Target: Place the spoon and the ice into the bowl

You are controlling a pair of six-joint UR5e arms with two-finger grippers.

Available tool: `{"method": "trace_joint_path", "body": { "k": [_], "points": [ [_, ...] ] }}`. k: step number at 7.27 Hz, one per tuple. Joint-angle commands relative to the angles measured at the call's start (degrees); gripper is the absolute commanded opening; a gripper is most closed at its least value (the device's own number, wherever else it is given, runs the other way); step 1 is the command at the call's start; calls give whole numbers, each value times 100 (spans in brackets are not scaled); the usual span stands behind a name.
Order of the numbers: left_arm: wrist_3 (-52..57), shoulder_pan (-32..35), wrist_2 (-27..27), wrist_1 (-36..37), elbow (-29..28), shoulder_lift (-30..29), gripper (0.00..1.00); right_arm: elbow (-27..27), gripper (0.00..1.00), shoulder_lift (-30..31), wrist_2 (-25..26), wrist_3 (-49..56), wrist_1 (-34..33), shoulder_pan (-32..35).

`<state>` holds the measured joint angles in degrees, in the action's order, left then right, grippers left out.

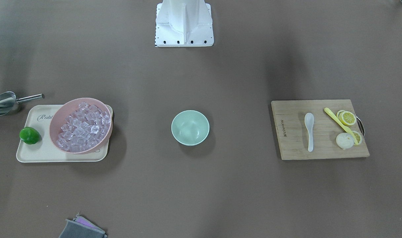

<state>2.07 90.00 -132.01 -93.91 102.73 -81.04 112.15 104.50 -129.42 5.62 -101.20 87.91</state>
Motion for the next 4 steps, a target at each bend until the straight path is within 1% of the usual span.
{"method": "trace_joint_path", "body": {
  "k": [1, 2, 4],
  "points": [
    [-31, -8, 0, -39, 36, 105, 98, 0, 100, 0, -4, 9, 4, -2],
    [-31, -8, -9, -39, 27, 106, 98, 0, 100, -9, -4, 9, 4, -2],
    [-13, -35, -9, -57, 27, 71, 98, 210, 100, -44, -13, 35, -5, -11]
  ]
}}
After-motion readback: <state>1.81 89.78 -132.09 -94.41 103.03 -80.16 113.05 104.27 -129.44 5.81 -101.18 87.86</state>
